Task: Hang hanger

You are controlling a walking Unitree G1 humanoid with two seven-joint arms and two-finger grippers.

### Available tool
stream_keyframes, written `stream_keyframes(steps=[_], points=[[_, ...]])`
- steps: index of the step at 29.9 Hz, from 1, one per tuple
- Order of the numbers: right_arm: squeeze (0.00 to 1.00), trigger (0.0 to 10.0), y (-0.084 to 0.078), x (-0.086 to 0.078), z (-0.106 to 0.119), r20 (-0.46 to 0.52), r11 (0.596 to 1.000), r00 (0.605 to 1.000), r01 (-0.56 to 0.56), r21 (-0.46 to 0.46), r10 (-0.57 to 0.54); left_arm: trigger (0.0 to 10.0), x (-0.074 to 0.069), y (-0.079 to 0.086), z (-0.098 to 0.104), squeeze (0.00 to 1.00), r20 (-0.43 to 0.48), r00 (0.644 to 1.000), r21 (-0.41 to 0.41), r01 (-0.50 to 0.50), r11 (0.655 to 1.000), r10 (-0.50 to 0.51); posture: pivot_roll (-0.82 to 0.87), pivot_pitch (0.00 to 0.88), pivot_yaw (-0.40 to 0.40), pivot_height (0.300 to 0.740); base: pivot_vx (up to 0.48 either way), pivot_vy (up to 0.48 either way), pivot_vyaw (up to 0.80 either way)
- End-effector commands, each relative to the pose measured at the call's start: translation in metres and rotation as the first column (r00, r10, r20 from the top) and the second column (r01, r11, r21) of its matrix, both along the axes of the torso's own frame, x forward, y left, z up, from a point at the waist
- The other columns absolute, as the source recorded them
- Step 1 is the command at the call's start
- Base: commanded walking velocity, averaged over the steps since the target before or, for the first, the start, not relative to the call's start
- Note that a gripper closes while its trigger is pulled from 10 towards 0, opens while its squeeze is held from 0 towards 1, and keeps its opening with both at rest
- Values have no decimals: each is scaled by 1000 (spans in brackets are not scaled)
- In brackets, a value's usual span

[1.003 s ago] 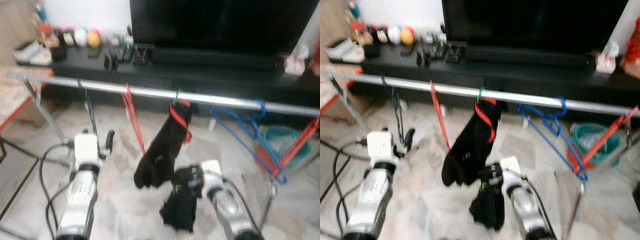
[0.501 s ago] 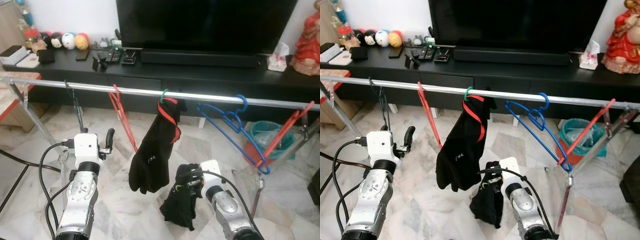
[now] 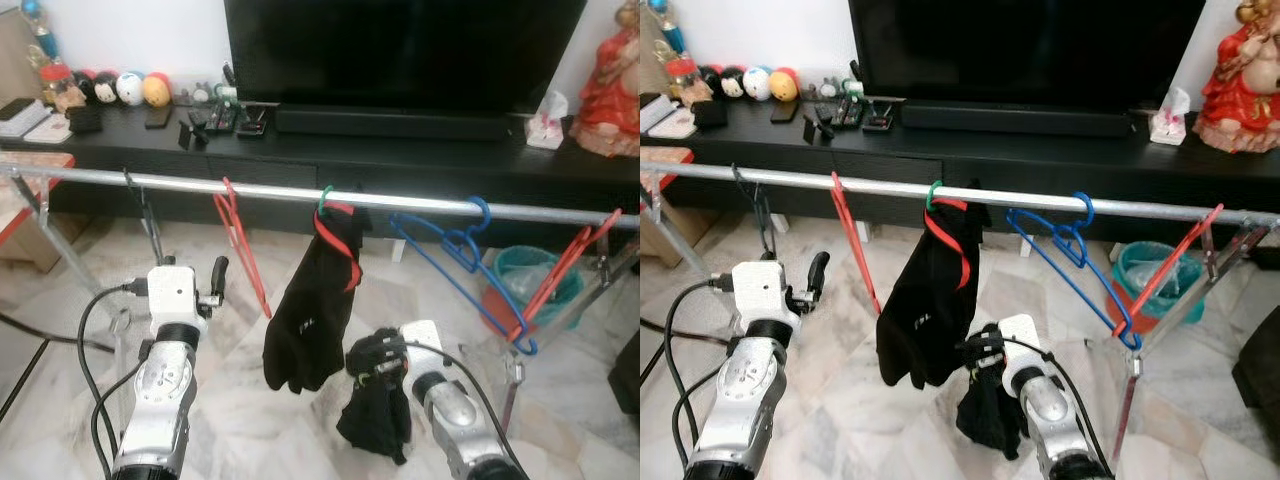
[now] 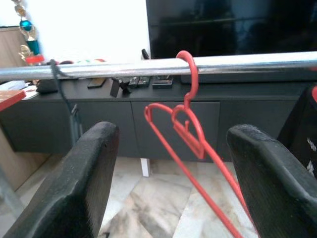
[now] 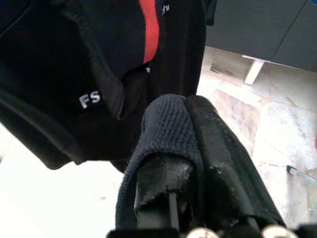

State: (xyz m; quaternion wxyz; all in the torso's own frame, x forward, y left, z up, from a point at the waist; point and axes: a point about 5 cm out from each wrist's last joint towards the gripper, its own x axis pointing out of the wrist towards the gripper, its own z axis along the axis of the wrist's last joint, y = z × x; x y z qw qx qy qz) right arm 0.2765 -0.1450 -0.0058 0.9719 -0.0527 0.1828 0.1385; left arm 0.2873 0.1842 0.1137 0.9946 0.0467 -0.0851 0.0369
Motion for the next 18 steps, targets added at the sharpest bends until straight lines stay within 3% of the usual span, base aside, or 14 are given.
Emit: stream_keyframes(steps=[1, 18], points=[[0, 10000, 2, 2, 3, 21, 1000, 1000, -14, -2, 14, 10000, 1, 0, 9, 0, 32, 999, -11, -6, 1000, 6, -41, 14, 11, 740, 296, 0, 0], [0, 10000, 2, 2, 2, 11, 1000, 1000, -12, 6, 12, 10000, -1, 1, 11, 0, 42, 999, -7, -18, 1000, 18, -38, 14, 9, 740, 300, 0, 0]])
